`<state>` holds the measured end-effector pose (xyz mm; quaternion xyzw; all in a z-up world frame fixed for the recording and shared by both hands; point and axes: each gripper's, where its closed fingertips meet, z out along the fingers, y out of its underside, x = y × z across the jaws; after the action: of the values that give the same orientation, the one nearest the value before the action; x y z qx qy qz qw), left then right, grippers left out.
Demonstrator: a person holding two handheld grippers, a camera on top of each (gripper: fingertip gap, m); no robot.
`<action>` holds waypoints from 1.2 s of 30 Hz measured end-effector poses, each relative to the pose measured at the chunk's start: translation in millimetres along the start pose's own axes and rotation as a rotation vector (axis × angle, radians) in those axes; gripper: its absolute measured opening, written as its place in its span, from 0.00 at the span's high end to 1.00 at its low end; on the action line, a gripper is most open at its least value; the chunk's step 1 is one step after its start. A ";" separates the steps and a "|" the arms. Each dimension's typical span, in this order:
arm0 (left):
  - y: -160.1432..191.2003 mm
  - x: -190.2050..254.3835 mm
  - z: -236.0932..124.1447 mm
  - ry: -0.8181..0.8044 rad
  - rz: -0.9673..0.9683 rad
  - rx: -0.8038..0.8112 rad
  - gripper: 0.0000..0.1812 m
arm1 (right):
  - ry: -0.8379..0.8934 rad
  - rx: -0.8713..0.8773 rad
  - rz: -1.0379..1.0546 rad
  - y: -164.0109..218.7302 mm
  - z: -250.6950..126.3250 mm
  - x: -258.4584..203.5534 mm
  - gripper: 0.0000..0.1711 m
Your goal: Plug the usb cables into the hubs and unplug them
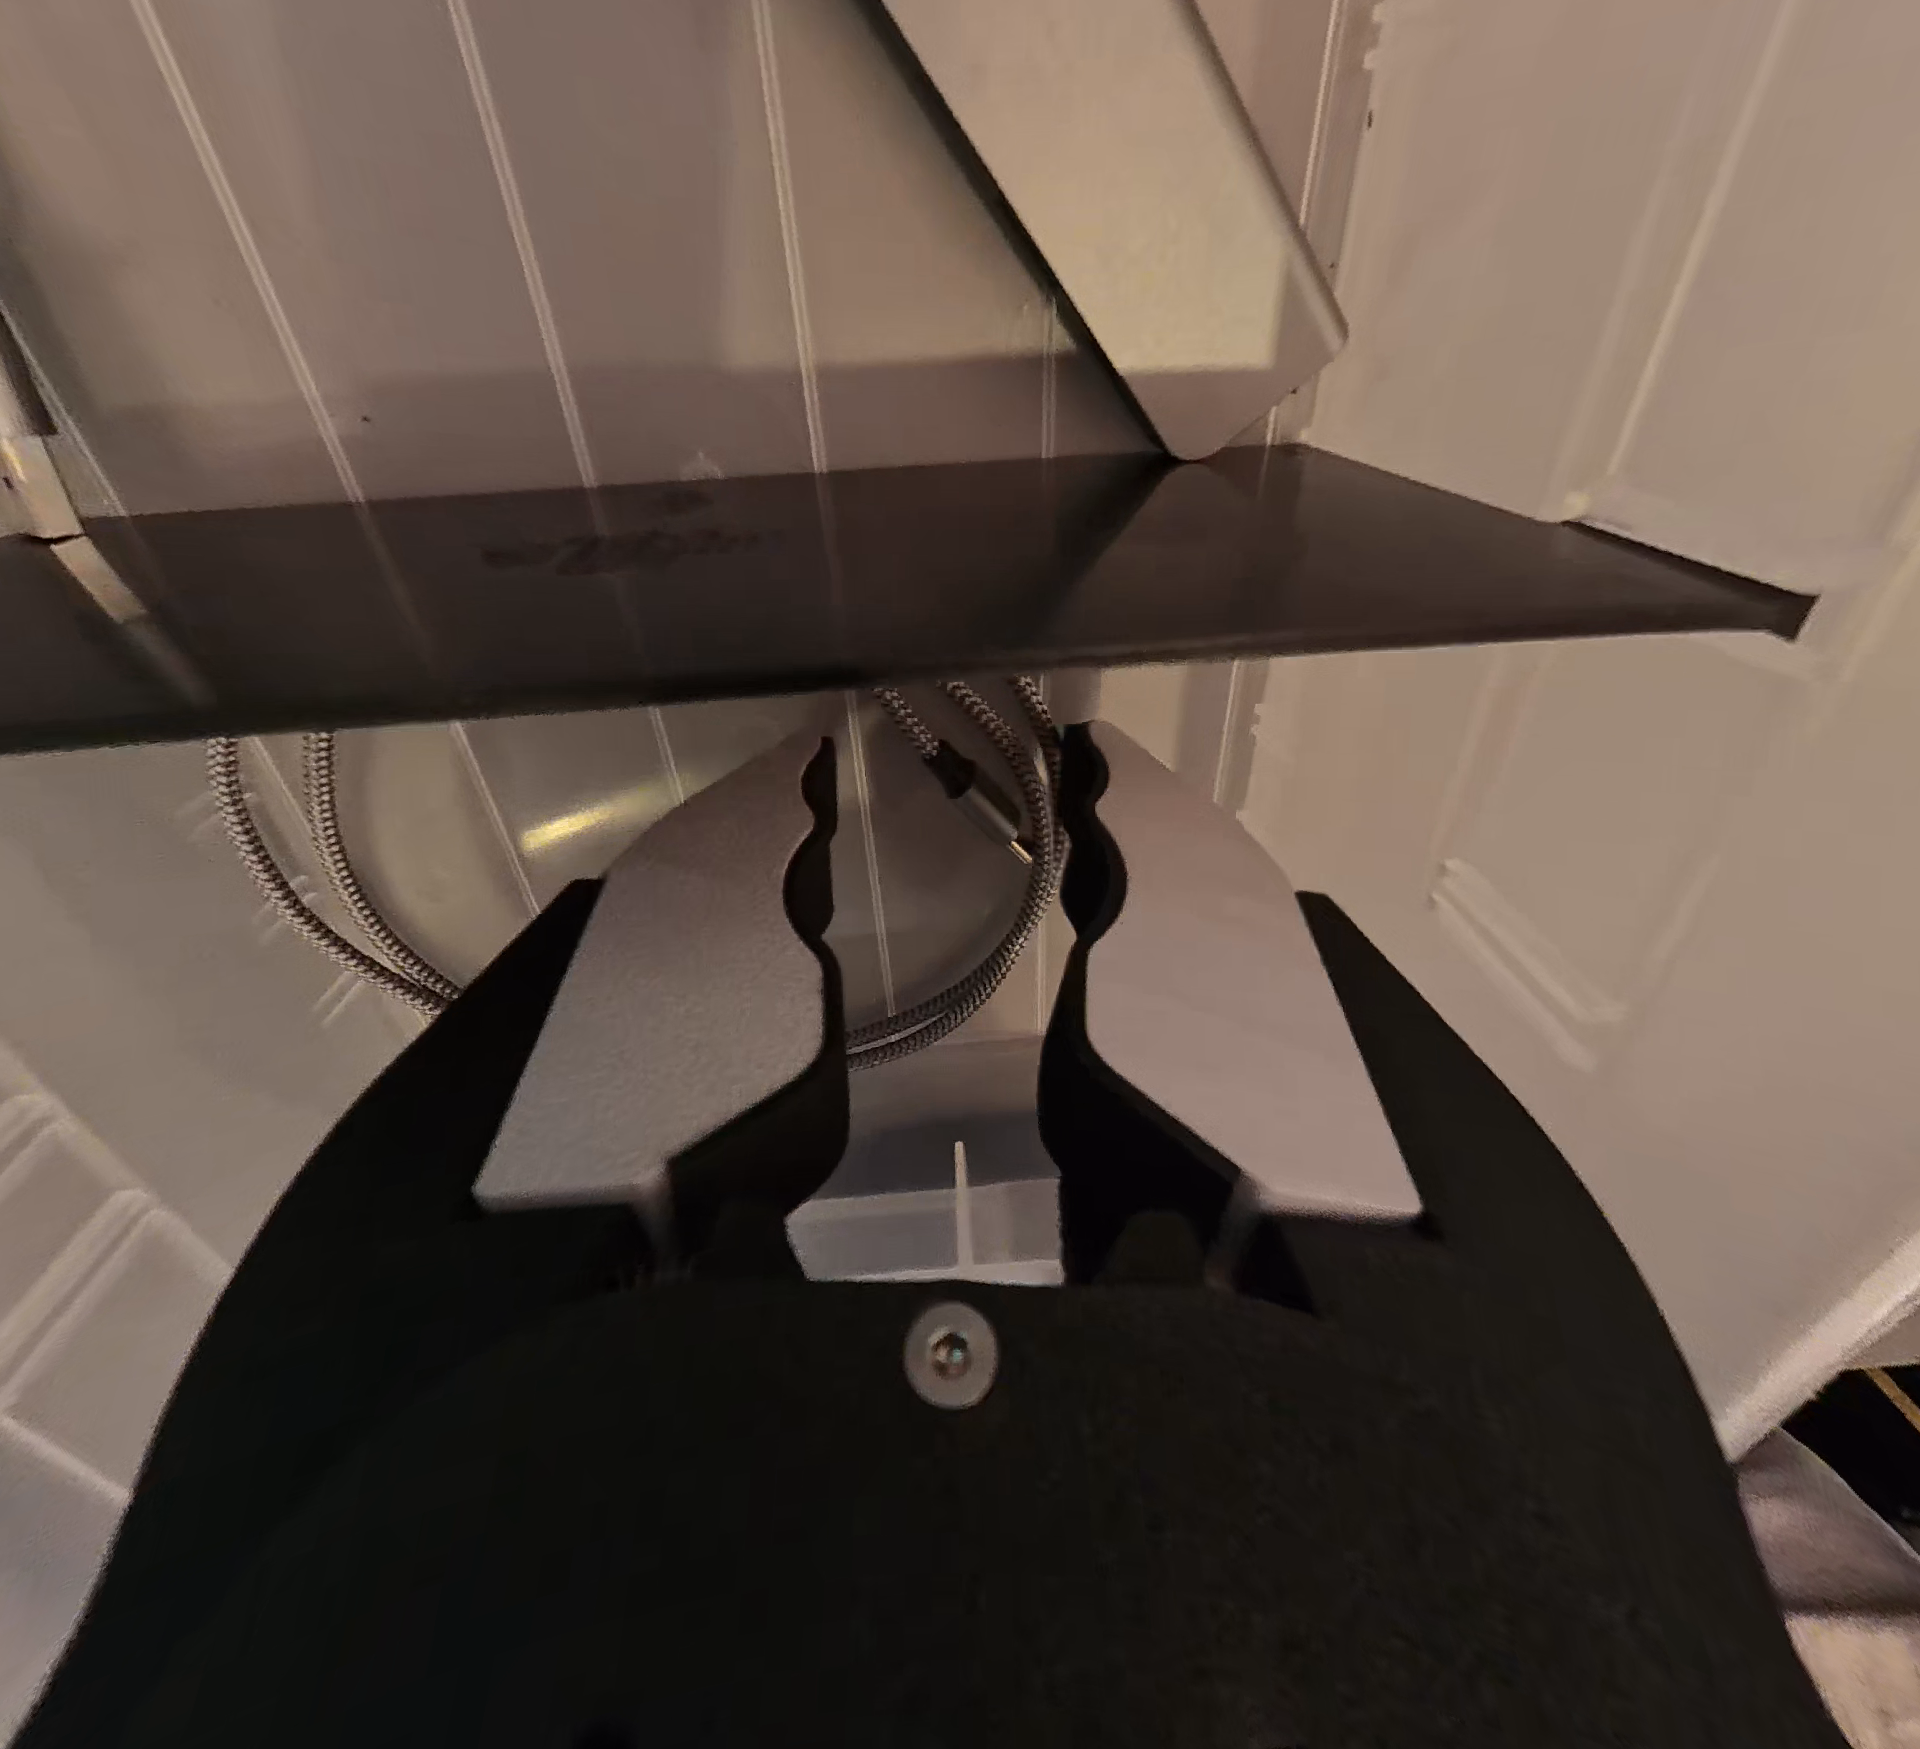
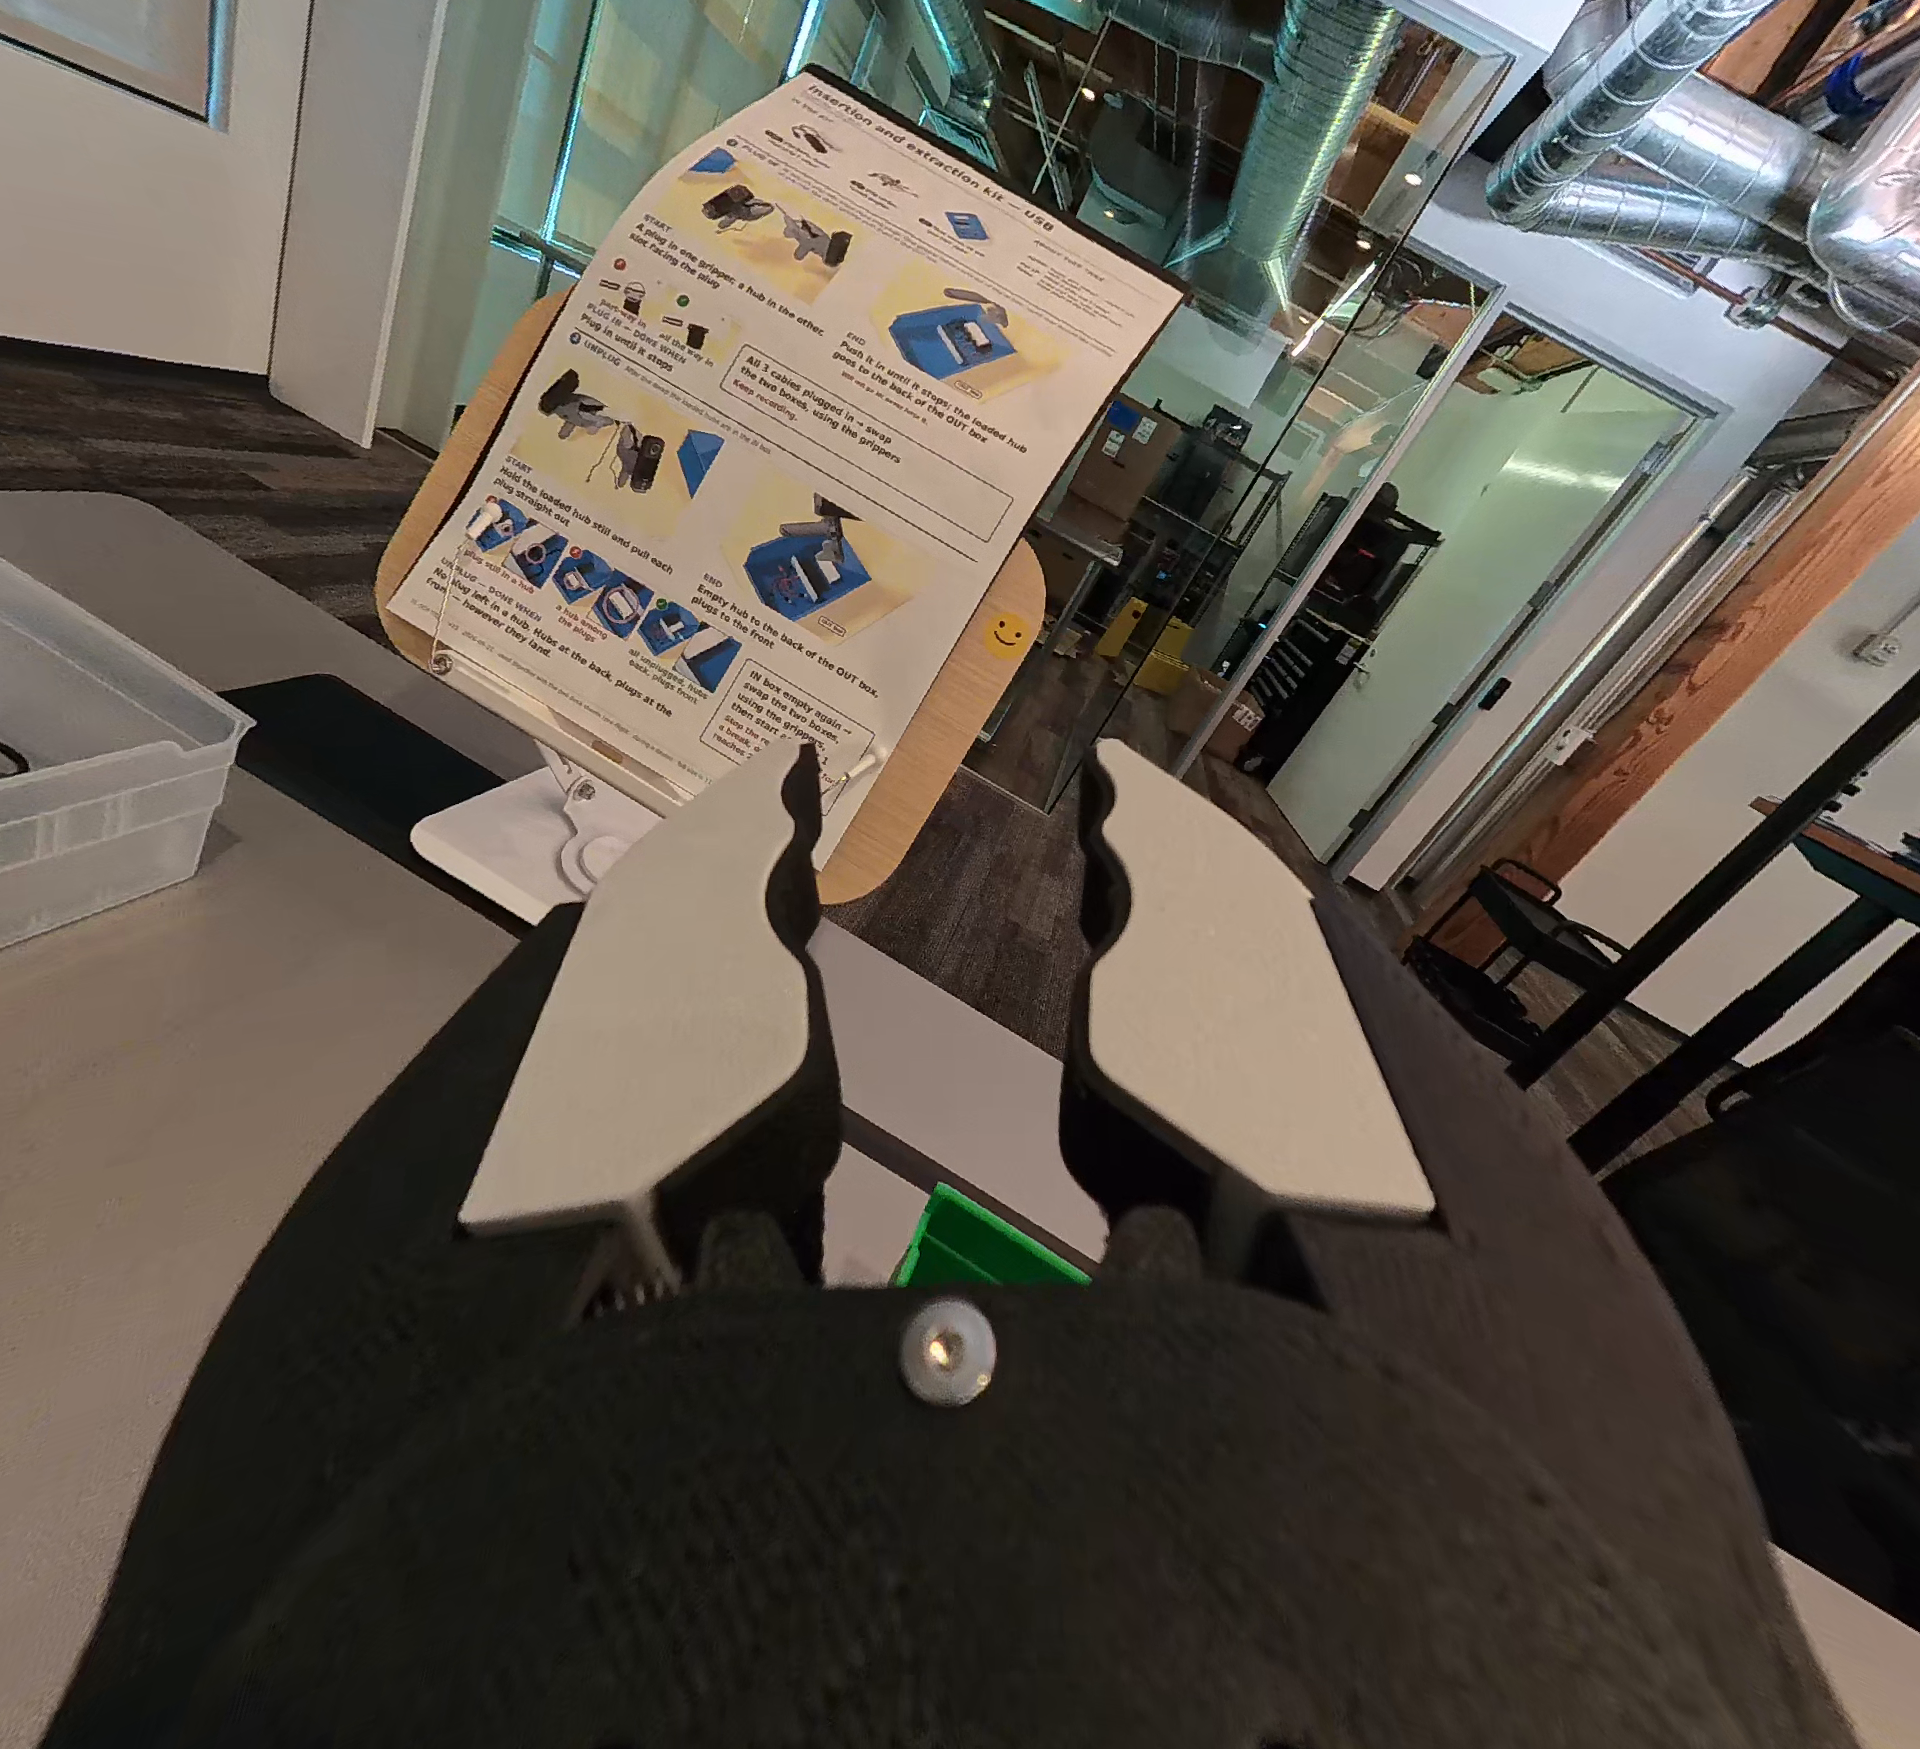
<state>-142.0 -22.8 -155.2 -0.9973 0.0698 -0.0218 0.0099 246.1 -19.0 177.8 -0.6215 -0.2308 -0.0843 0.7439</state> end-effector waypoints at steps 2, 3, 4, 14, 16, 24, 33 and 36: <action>-0.2 -1.0 0.1 -0.013 0.004 -0.003 0.78 | 0.001 0.002 0.002 -0.3 -0.7 1.2 0.72; -0.1 -1.7 0.3 -0.022 0.012 -0.006 0.79 | 0.002 0.002 0.001 -0.3 -0.9 1.7 0.72; 0.0 -2.0 0.4 -0.029 0.021 -0.007 0.80 | 0.004 0.002 0.001 0.0 -1.2 2.3 0.72; 0.4 -2.4 -1.0 0.016 0.054 0.035 0.81 | 0.008 -0.004 0.014 2.5 -2.9 8.8 0.72; -1.3 -1.8 -1.4 0.028 0.011 0.076 0.80 | 0.011 -0.002 0.019 3.1 -3.0 11.5 0.72; 7.3 21.0 -0.7 0.051 0.204 0.087 0.71 | 0.000 -0.019 0.065 11.6 -0.3 20.8 0.72; 8.2 16.7 0.5 0.003 0.291 0.408 0.74 | -0.027 -0.007 0.096 10.0 -2.6 19.8 0.72; 10.4 12.8 0.0 -0.014 0.243 0.421 0.78 | -0.034 -0.019 0.082 11.2 -1.2 16.0 0.72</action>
<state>-130.7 -34.9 -154.9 -0.9576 0.1831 -0.0277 0.2206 265.1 -15.2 174.9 -0.6388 -0.2169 -0.0457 0.7368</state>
